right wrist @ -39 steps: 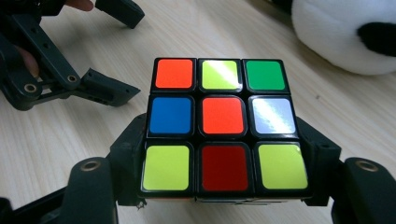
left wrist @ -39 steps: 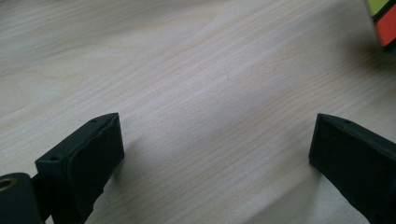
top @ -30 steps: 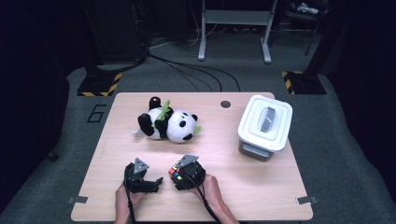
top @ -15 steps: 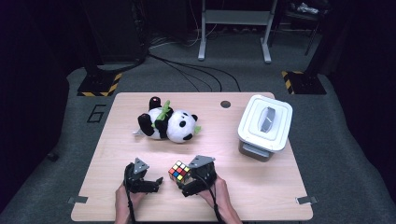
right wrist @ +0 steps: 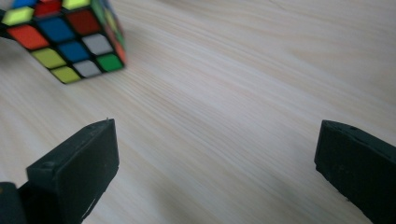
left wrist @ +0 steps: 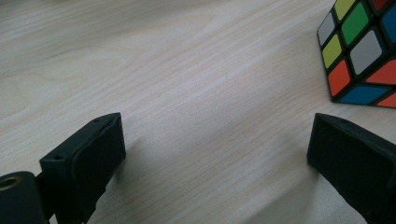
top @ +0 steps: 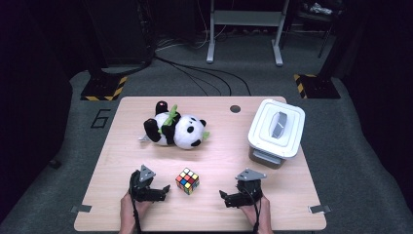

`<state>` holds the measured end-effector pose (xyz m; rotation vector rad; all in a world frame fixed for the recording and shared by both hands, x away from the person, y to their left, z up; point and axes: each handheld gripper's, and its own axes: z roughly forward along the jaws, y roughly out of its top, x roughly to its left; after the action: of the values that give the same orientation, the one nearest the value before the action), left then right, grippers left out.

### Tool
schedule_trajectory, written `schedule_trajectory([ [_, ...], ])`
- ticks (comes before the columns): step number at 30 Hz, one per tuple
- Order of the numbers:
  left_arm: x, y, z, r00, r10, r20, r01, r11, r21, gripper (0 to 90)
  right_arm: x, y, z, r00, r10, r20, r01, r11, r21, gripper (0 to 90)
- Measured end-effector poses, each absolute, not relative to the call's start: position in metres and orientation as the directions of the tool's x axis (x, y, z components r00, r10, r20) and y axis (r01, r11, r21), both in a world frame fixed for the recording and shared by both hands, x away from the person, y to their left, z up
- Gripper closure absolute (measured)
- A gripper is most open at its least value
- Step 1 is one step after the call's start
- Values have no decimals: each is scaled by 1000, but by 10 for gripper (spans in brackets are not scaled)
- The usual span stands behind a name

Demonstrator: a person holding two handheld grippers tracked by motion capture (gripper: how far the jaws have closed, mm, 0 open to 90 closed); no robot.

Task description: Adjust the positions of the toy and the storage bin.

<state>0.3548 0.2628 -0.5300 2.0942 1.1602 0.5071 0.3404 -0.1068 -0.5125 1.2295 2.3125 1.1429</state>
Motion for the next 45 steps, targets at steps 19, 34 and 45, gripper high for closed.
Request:
schedule_trajectory([
  [19,354,265,-530,550,835,9,575,-386,722,45,346,-115,-530,-557,831,-5,582,395,710,0],
  [34,342,256,-482,593,803,-60,518,-324,792,2,346,-115,-530,-556,831,-6,582,394,711,0],
  [45,348,209,-462,655,755,-22,459,-375,805,2,346,-115,-530,-550,835,-6,584,390,712,0],
])
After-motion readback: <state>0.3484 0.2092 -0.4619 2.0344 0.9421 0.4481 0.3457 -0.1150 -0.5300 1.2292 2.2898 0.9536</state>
